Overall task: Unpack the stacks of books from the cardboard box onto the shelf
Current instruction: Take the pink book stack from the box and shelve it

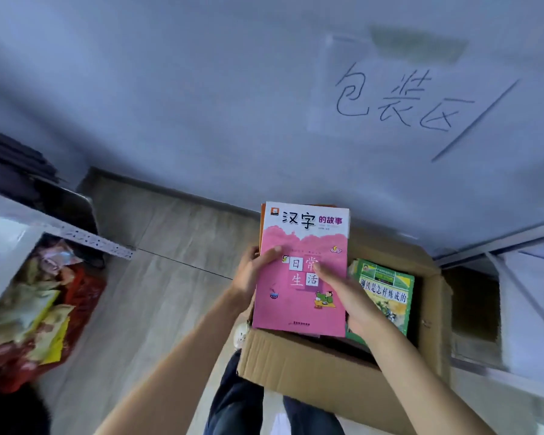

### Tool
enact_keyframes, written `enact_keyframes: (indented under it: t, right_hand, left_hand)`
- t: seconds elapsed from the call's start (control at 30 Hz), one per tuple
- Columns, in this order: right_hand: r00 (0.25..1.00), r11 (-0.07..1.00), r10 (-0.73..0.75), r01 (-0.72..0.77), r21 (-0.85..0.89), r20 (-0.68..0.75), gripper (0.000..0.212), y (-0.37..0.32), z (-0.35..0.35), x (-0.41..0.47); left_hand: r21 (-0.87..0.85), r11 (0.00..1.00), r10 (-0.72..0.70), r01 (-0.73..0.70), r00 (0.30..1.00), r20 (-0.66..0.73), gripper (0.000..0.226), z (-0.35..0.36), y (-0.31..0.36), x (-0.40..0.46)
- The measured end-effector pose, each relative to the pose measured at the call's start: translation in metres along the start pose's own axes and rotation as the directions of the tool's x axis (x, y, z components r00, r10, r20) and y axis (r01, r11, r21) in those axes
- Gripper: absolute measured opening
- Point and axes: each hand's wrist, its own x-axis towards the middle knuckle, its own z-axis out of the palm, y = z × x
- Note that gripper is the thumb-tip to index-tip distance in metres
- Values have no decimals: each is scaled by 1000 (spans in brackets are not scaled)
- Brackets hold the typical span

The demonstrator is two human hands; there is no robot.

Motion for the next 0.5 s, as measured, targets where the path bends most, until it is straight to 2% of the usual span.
enact_keyframes:
  t: [0.1, 0.23, 0.3, 0.43, 0.5]
  right_hand:
    - [992, 993, -42, 55, -109, 115, 56, -30, 49, -31]
    - [946, 958, -104, 178, -224, 307, 84, -54, 135, -75]
    - [913, 939, -139, 245, -242, 384, 88, -59, 183, -98]
    - [819, 908, -120, 319, -271, 561, 60, -44, 314, -169]
    - [775, 896, -106, 346, -277, 623, 55, -26, 376, -203]
  left_hand:
    - [-44, 992, 116, -120, 988, -100, 93, -32, 32, -64]
    - [-53, 957, 270, -284, 945, -183, 83, -89, 68, -155]
    - [-81, 934, 317, -347, 914, -254, 78, -123, 83, -204]
    - [-138, 847, 415, -514, 800, -434, 75, -217, 87, -330]
    - [-131, 810, 448, -571, 748, -489, 74, -263, 79, -390]
